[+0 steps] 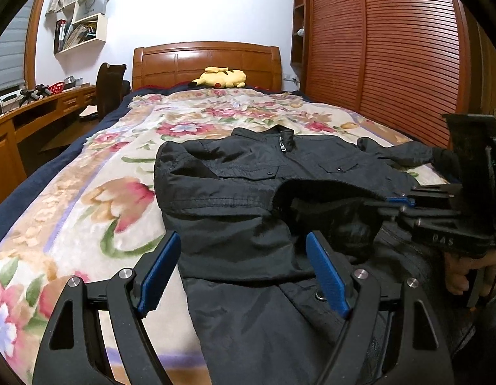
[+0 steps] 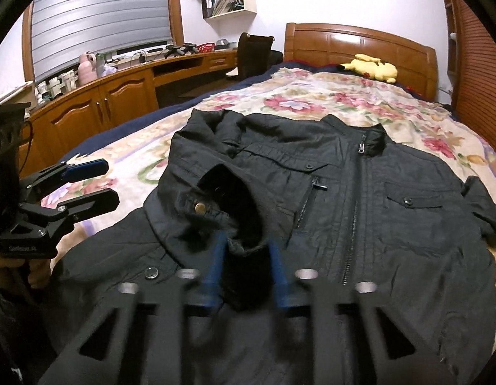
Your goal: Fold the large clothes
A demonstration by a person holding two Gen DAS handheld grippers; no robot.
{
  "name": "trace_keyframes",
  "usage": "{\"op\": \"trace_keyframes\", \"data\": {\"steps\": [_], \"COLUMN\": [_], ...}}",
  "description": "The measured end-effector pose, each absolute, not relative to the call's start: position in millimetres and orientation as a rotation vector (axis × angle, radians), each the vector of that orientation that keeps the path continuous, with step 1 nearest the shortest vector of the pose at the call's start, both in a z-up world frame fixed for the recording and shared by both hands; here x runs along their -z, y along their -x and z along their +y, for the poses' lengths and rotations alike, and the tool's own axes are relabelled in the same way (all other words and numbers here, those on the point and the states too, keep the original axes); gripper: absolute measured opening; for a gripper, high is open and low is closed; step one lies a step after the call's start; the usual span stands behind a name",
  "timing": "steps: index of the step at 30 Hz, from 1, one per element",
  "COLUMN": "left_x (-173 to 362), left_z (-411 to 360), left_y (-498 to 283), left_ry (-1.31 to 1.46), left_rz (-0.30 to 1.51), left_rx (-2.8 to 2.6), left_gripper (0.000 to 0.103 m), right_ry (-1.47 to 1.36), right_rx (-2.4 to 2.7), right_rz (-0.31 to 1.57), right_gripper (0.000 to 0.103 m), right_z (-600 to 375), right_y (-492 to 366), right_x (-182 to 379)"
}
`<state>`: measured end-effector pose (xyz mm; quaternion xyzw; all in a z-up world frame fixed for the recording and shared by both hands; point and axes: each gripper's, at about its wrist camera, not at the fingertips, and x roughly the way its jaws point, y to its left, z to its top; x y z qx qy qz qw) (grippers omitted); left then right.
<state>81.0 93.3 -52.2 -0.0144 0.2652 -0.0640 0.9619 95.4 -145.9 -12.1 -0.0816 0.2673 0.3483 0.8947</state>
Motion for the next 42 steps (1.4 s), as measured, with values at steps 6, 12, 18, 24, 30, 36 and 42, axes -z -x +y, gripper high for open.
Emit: {"op": "trace_keyframes", "data": {"steps": [6, 12, 18, 24, 30, 36, 42], "left_x": [56, 56, 56, 52, 48, 41, 36], "left_z": [85, 78, 73, 68, 65, 60, 51], "left_y": [-86, -86, -87, -84, -81, -78, -77], "left_ry": [0.019, 0.003, 0.004, 0.000, 0.013, 0.007, 0.002], "left_rz": [0.550, 0.548, 0.549, 0.537, 0.525, 0.509, 0.501], "left_rx": [0.143, 0.155, 0.173, 0.186, 0.212, 0.240, 0.273], "left_gripper": [0.081, 0.081, 0.081, 0.081, 0.081, 0.081, 0.081], "right_ry": [0.154, 0.111, 0.080, 0.049, 0.076, 0.033, 0.029], "right_rx": [-0.670, -0.569, -0.423, -0.335, -0.281, -0.316, -0.273], "right_rz": [0.481, 0.446, 0.429, 0.412, 0.401, 0.472, 0.425], "right_gripper": [0.007, 0.006, 0.006, 0.006, 0.006, 0.012, 0.061], "right_z": [-170, -214, -263, -284, -265, -273, -289], "right_y": [-76, -68, -51, -25, -10, 10, 15], "right_x": [2, -1, 2, 3, 4, 8, -9]}}
